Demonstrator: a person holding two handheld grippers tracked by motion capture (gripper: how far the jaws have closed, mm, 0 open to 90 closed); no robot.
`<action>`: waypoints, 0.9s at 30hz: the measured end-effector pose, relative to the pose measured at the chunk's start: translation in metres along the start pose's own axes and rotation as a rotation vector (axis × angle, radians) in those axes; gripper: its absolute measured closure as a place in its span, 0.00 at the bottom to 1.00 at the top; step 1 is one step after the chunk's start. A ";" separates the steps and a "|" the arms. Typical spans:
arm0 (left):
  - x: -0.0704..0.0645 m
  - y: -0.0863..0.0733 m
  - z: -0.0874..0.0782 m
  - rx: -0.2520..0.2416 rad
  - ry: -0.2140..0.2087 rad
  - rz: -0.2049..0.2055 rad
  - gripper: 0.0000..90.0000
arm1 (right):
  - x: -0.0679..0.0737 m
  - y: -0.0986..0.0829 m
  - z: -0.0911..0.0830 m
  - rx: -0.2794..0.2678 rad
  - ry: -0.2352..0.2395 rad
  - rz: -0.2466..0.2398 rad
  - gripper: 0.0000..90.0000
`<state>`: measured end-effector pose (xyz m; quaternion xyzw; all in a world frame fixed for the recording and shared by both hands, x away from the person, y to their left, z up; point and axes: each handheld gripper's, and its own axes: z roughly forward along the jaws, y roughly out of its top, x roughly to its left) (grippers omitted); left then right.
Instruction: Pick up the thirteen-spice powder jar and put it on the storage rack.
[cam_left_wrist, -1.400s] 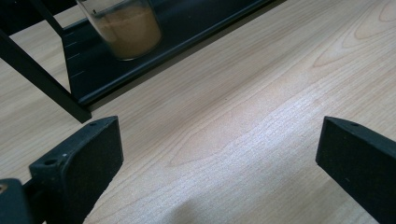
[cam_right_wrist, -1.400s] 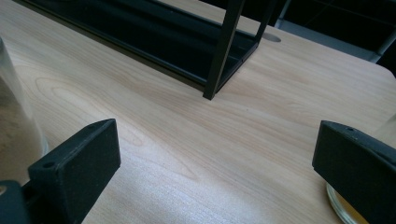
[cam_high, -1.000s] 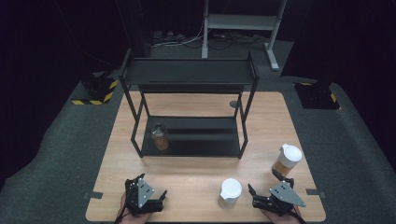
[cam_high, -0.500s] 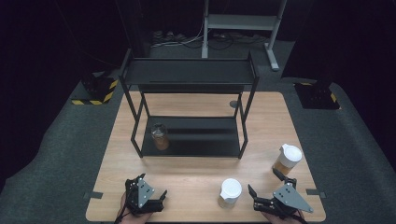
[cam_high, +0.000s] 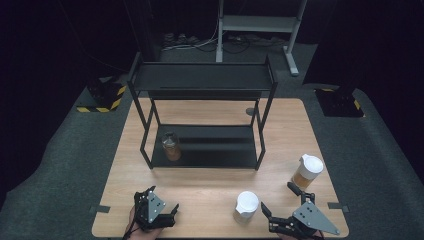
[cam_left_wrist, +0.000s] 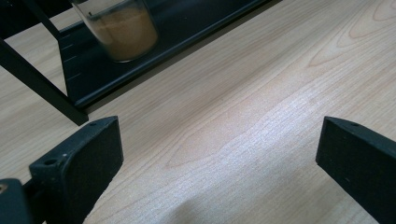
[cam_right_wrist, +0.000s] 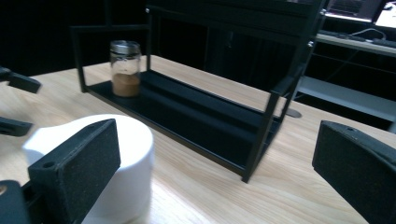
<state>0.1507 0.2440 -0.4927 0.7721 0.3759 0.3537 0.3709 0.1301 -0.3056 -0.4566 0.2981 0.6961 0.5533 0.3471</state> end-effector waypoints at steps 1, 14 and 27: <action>0.000 0.000 0.000 0.000 0.000 0.001 0.01 | 0.000 0.000 0.000 -0.002 0.008 0.002 0.00; -0.001 0.000 0.000 0.001 0.002 0.004 0.01 | 0.008 0.002 0.005 -0.016 0.095 0.021 0.00; -0.001 0.000 0.000 0.001 0.003 0.004 0.01 | 0.015 -0.002 0.016 0.013 0.163 0.032 0.00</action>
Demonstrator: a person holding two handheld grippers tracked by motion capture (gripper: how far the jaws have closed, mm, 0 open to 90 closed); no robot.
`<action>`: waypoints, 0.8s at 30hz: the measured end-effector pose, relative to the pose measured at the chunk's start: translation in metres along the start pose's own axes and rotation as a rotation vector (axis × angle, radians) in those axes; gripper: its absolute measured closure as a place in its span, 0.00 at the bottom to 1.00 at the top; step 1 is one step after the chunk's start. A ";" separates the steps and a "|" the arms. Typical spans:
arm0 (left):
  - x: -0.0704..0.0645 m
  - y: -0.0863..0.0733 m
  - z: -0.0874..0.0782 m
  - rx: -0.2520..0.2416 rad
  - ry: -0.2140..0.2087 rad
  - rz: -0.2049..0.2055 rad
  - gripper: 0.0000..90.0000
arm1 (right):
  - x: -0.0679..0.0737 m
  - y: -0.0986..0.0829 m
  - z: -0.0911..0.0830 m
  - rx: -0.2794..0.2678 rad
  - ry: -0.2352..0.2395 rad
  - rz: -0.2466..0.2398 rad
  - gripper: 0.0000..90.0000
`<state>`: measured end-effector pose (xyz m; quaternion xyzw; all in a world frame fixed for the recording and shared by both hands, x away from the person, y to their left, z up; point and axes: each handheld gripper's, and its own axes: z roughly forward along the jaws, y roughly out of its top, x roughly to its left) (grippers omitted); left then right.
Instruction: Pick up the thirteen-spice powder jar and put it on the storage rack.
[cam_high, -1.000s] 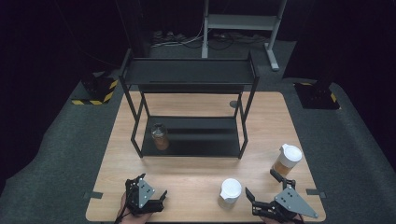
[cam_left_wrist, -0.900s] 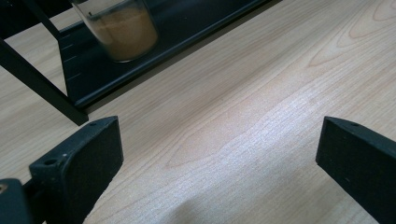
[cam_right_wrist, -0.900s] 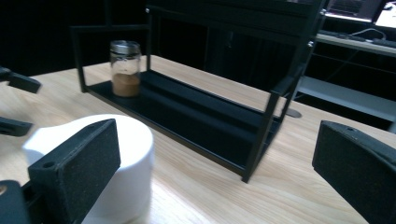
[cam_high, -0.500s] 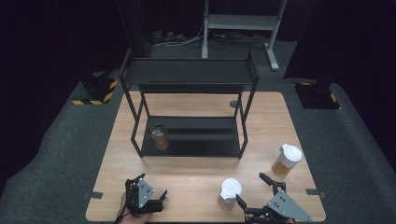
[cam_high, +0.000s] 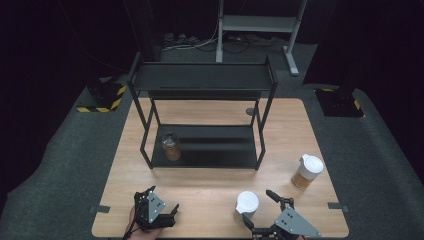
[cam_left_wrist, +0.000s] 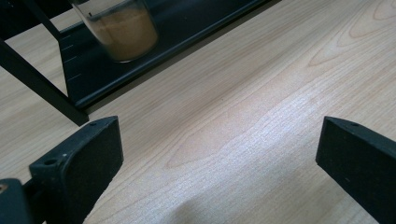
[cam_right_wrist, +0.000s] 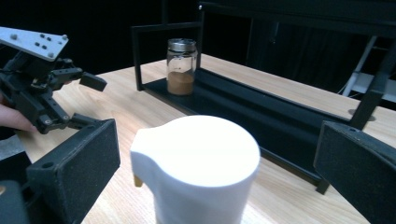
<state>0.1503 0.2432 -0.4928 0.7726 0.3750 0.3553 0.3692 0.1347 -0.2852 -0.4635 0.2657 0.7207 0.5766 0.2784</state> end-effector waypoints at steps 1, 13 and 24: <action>0.000 0.000 0.000 0.000 0.001 -0.001 0.01 | 0.000 0.000 0.001 0.005 0.005 0.004 0.00; 0.000 0.000 0.000 -0.001 0.002 -0.002 0.01 | 0.003 -0.004 0.011 0.055 0.030 0.002 0.00; 0.000 -0.001 0.000 -0.003 0.000 -0.004 0.01 | 0.002 -0.009 0.019 0.091 0.040 0.019 0.00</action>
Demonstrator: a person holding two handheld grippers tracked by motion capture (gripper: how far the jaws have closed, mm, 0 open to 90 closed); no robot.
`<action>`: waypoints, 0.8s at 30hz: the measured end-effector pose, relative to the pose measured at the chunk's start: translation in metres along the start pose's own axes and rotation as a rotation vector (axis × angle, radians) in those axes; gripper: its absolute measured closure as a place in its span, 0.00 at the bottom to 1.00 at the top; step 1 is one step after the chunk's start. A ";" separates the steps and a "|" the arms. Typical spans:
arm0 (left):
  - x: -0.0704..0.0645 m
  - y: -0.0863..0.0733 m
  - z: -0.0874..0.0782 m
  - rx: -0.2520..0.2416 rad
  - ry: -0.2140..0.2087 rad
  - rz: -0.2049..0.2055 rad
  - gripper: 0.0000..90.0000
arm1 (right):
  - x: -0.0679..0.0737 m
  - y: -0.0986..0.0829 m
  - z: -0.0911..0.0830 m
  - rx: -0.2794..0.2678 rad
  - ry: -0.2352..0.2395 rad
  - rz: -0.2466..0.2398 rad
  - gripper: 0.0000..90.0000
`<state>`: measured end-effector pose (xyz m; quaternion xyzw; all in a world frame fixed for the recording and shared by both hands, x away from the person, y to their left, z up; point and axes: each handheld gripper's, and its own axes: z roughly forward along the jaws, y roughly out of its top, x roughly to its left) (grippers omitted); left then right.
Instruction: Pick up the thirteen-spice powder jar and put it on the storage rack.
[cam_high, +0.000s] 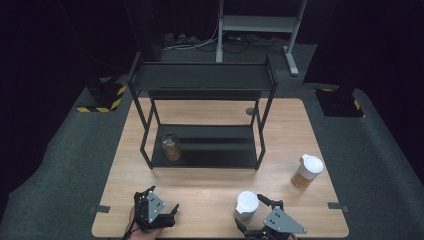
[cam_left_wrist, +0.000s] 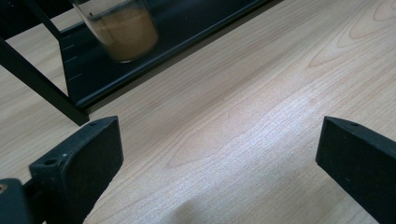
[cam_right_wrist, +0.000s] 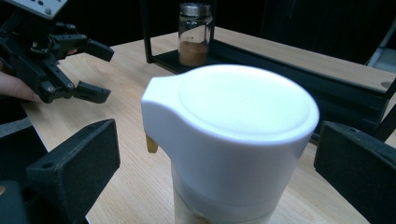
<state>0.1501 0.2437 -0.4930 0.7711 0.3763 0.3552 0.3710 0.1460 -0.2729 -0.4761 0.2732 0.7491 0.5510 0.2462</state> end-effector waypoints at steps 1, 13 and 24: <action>0.000 0.000 0.000 0.000 0.000 0.000 0.01 | 0.000 0.000 0.000 0.002 0.000 0.002 0.00; 0.000 0.000 0.000 0.001 -0.001 0.000 0.01 | -0.005 -0.007 0.008 0.040 0.006 0.013 0.00; 0.001 0.000 0.000 0.001 -0.005 -0.004 0.01 | -0.009 -0.012 0.010 0.048 -0.009 0.035 0.07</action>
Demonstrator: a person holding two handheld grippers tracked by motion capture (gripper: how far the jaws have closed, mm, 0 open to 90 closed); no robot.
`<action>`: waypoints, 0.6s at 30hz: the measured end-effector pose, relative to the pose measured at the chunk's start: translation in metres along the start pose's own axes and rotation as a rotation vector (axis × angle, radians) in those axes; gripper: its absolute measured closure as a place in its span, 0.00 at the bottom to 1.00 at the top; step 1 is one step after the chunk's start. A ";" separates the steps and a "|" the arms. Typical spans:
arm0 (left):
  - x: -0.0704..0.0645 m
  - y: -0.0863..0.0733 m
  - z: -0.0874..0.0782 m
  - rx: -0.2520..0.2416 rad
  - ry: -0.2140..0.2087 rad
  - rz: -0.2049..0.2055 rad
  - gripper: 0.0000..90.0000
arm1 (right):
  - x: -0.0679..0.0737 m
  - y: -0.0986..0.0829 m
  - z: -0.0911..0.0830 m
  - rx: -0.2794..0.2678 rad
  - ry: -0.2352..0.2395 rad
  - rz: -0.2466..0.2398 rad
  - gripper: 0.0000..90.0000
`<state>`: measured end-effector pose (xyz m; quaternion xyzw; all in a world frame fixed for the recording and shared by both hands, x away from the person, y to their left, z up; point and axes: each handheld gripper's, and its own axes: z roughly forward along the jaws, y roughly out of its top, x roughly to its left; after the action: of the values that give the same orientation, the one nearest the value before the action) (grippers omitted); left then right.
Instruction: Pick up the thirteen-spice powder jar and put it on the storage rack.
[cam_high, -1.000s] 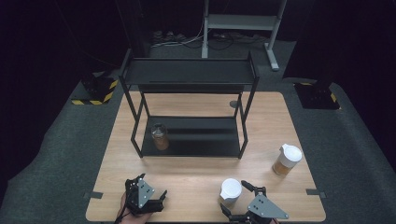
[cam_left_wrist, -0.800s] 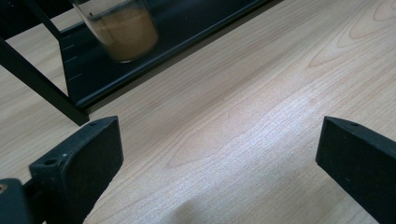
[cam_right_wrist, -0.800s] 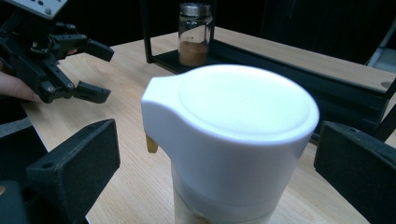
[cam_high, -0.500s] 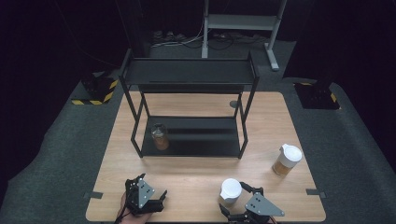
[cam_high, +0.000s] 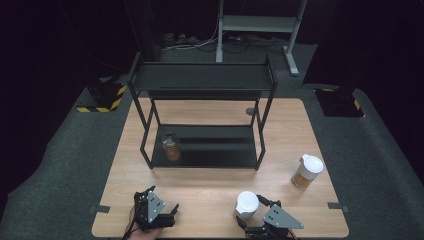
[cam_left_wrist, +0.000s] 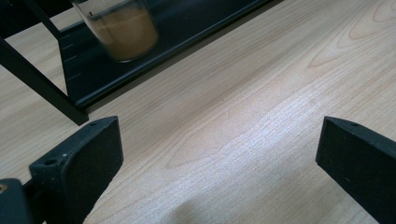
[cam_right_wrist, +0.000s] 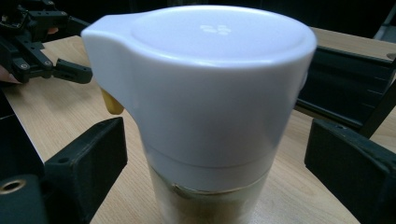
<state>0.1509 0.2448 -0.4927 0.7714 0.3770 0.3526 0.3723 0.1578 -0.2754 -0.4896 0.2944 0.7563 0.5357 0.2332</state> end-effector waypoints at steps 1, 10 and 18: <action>0.000 0.000 0.000 0.000 0.000 0.000 0.01 | 0.000 0.000 0.000 -0.001 -0.001 -0.001 0.08; 0.000 0.000 0.000 0.000 -0.001 -0.001 0.01 | -0.002 -0.003 0.000 -0.011 -0.001 -0.005 0.17; 0.000 0.000 0.000 0.000 -0.001 0.002 0.01 | -0.003 -0.004 0.001 -0.021 0.015 -0.020 0.25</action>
<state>0.1513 0.2450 -0.4926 0.7720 0.3760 0.3524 0.3722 0.1599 -0.2783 -0.4939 0.2804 0.7552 0.5435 0.2359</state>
